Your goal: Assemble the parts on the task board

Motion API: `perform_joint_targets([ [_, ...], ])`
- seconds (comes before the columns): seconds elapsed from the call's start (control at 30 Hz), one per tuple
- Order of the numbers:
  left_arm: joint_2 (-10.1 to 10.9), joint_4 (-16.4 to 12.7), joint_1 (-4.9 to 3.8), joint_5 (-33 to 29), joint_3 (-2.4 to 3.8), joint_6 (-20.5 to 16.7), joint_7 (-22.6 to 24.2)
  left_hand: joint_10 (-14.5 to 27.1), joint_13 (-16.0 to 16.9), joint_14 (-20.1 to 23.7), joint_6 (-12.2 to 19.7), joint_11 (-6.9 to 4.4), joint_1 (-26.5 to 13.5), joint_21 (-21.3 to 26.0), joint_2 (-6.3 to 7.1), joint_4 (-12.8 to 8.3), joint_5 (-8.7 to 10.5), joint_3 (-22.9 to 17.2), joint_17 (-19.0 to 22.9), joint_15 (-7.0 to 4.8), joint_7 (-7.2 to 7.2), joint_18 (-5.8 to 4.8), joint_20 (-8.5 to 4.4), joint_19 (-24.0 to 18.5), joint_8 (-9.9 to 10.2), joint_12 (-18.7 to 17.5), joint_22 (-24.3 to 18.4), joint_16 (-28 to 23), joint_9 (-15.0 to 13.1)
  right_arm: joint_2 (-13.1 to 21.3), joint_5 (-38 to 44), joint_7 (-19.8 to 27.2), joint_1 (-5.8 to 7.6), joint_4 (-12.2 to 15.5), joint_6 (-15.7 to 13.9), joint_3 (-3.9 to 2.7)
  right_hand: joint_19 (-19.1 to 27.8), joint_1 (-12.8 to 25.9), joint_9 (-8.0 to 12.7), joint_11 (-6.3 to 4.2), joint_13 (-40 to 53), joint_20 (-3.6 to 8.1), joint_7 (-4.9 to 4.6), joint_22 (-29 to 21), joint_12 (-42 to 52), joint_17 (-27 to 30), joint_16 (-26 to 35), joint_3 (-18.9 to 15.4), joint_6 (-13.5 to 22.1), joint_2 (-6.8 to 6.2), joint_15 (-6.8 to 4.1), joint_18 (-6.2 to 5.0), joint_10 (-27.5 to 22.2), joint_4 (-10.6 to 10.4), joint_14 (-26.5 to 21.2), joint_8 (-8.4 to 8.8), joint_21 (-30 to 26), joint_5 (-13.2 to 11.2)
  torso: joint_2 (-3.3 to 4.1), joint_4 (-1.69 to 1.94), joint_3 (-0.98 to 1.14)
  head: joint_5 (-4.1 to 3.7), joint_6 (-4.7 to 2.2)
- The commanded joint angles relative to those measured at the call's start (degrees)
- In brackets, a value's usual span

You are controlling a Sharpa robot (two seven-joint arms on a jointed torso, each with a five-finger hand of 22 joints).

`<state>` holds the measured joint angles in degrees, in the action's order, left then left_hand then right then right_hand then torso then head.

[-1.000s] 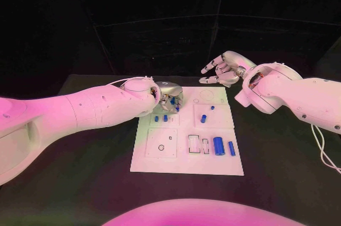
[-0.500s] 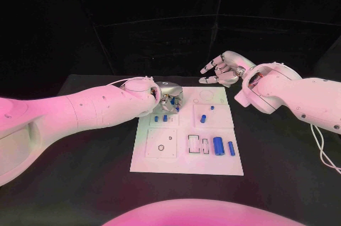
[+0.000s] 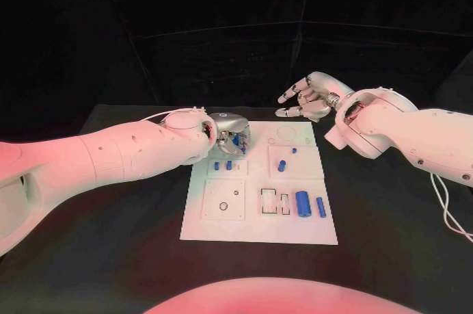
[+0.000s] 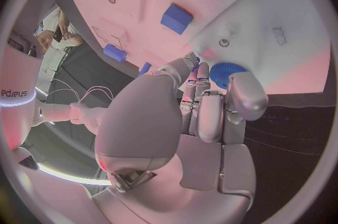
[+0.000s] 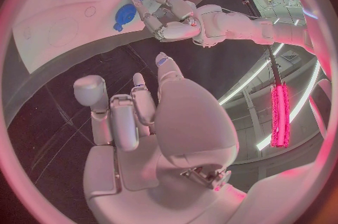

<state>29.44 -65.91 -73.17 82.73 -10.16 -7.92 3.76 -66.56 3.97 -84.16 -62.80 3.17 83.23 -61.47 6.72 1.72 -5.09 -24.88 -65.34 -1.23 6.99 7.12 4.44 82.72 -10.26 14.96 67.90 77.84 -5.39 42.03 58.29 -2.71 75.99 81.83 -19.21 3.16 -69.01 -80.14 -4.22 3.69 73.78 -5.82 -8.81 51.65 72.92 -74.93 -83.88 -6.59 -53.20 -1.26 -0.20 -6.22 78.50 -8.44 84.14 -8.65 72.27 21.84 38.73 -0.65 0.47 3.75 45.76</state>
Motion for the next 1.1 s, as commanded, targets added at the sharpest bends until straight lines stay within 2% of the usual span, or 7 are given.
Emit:
perform_joint_targets([
  [0.03,1.14,-1.63,-0.28,-2.12,0.85,-2.22,0.48,-0.48,0.09,-1.47,-0.57,0.05,-0.68,-0.25,0.12,-0.09,0.12,-0.48,0.16,-0.28,0.04,-1.17,-0.25,0.09,0.27,-0.38,0.13,0.35,0.00,0.12,0.14,0.39,0.12,0.02,0.17,-0.04,0.22,0.04,0.06,0.05,0.02,0.11,0.05,-0.01,-0.20,-3.19,0.16,-0.15,0.44,0.56,-0.34,-1.15,-0.21,-0.24,3.28,-0.21,-0.36,0.34,-0.02,0.03,0.00,0.02,-0.10],
  [0.1,2.12,-2.57,-0.35,-2.94,1.31,-2.09,0.30,-0.52,0.09,-1.47,-0.59,0.06,-0.76,-0.25,0.16,-0.12,0.13,-0.56,0.21,-0.28,0.04,-1.17,-0.25,0.08,0.30,-0.45,0.14,0.33,0.01,0.16,0.14,0.38,0.12,0.03,0.17,-0.04,0.22,0.04,0.06,0.05,0.02,0.11,0.05,-0.01,-0.20,-3.19,0.16,-0.15,0.44,0.56,-0.34,-1.15,-0.21,-0.24,3.28,-0.21,-0.36,0.34,0.00,0.08,-0.01,0.09,-0.13],
  [0.23,4.14,-4.21,-0.47,-4.12,1.73,-1.64,-0.14,-0.61,0.09,-1.45,-0.65,0.07,-0.96,-0.31,0.26,-0.18,0.14,-0.71,0.33,-0.27,0.06,-1.18,-0.25,0.09,0.37,-0.60,0.21,0.31,0.02,0.25,0.14,0.37,0.12,0.04,0.18,-0.04,0.22,0.04,0.06,0.05,0.02,0.11,0.05,-0.01,-0.20,-3.19,0.16,-0.15,0.44,0.56,-0.34,-1.15,-0.21,-0.24,3.28,-0.21,-0.36,0.34,-0.01,0.12,0.03,0.21,-0.16],
  [0.57,8.13,-6.26,-0.53,-4.79,1.90,0.86,-1.62,-0.92,0.12,-1.44,-0.87,0.04,-1.57,-0.49,0.52,-0.21,0.19,-0.91,0.42,-0.27,-0.01,-1.22,-0.24,0.10,0.49,-0.91,0.42,0.33,0.02,0.43,0.14,0.33,0.12,0.03,0.19,-0.04,0.22,0.04,0.06,0.05,0.02,0.11,0.05,-0.01,-0.20,-3.19,0.16,-0.15,0.44,0.56,-0.34,-1.15,-0.21,-0.24,3.28,-0.21,-0.36,0.34,0.03,-0.02,-0.03,0.54,-0.11],
  [0.77,8.67,-6.00,-0.44,-4.83,1.85,2.70,-1.98,-1.05,0.12,-1.38,-0.94,0.03,-2.12,-0.50,0.78,-0.19,0.24,-0.98,0.70,-0.29,-0.06,-1.21,-0.24,0.06,0.64,-1.21,0.48,0.24,0.05,0.42,0.14,0.34,0.11,-0.02,0.21,-0.04,0.22,0.04,0.06,0.05,0.02,0.11,0.05,-0.01,-0.20,-3.19,0.16,-0.15,0.44,0.56,-0.34,-1.15,-0.21,-0.24,3.28,-0.21,-0.36,0.34,0.06,-0.09,-0.08,0.71,-0.20],
  [1.1,8.14,-4.80,-0.35,-4.85,1.80,4.34,-2.51,-1.09,0.13,-1.38,-0.96,0.01,-2.16,-0.49,0.79,-0.23,0.23,-1.04,0.71,-0.29,-0.08,-1.21,-0.24,0.05,0.66,-1.27,0.49,0.25,0.05,0.31,0.14,0.39,0.11,-0.14,0.26,-0.04,0.22,0.04,0.06,0.05,0.02,0.11,0.05,-0.01,-0.20,-3.19,0.16,-0.15,0.44,0.56,-0.34,-1.15,-0.21,-0.24,3.28,-0.21,-0.36,0.34,0.05,-0.16,0.02,0.82,-0.03],
])
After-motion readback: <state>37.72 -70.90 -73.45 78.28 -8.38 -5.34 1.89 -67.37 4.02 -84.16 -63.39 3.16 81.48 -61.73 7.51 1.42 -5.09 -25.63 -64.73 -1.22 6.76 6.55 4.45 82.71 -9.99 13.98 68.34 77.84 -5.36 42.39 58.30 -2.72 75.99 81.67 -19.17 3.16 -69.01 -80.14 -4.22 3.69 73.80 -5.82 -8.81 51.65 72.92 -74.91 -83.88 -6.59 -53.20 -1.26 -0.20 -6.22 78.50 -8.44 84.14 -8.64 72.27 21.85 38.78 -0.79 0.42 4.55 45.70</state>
